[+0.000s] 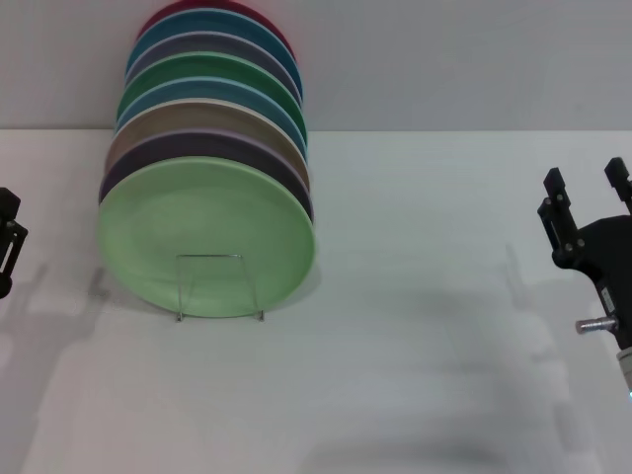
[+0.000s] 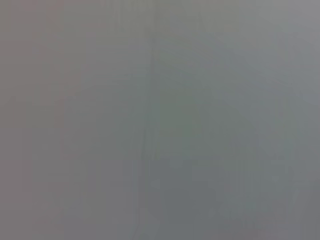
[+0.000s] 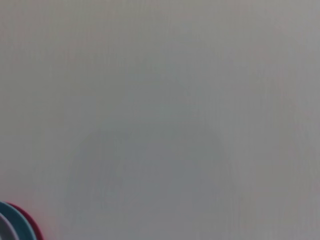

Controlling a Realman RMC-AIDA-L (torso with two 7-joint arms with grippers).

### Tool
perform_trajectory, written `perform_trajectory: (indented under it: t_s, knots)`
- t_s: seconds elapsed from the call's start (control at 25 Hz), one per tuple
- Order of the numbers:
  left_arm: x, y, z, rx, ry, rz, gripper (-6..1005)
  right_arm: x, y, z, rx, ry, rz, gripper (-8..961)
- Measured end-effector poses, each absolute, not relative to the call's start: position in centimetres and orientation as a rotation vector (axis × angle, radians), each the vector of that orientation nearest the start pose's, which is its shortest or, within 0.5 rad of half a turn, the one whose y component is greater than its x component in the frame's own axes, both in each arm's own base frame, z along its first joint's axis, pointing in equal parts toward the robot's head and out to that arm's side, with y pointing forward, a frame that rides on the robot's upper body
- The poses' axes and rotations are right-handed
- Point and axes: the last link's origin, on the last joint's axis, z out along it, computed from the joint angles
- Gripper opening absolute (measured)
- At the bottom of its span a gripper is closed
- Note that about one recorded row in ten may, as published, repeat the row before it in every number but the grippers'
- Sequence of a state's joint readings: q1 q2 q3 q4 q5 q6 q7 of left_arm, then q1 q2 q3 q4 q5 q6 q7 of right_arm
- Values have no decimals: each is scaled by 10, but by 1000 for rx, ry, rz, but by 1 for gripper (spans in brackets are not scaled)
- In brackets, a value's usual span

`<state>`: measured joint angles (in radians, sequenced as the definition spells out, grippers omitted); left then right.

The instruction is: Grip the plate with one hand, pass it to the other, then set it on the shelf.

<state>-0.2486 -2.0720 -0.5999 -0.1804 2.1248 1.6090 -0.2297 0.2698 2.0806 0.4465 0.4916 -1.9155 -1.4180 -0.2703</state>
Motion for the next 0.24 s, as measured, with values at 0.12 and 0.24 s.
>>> perform_trajectory:
  t_s: [0.12, 0.24]
  knots:
    - [-329, 253, 11, -1448, -416, -971, 736, 283, 275, -38, -1494, 328, 762, 462]
    - [-331, 255, 14, -1427, -419, -963, 736, 284, 281, -33, -1480, 312, 753, 462]
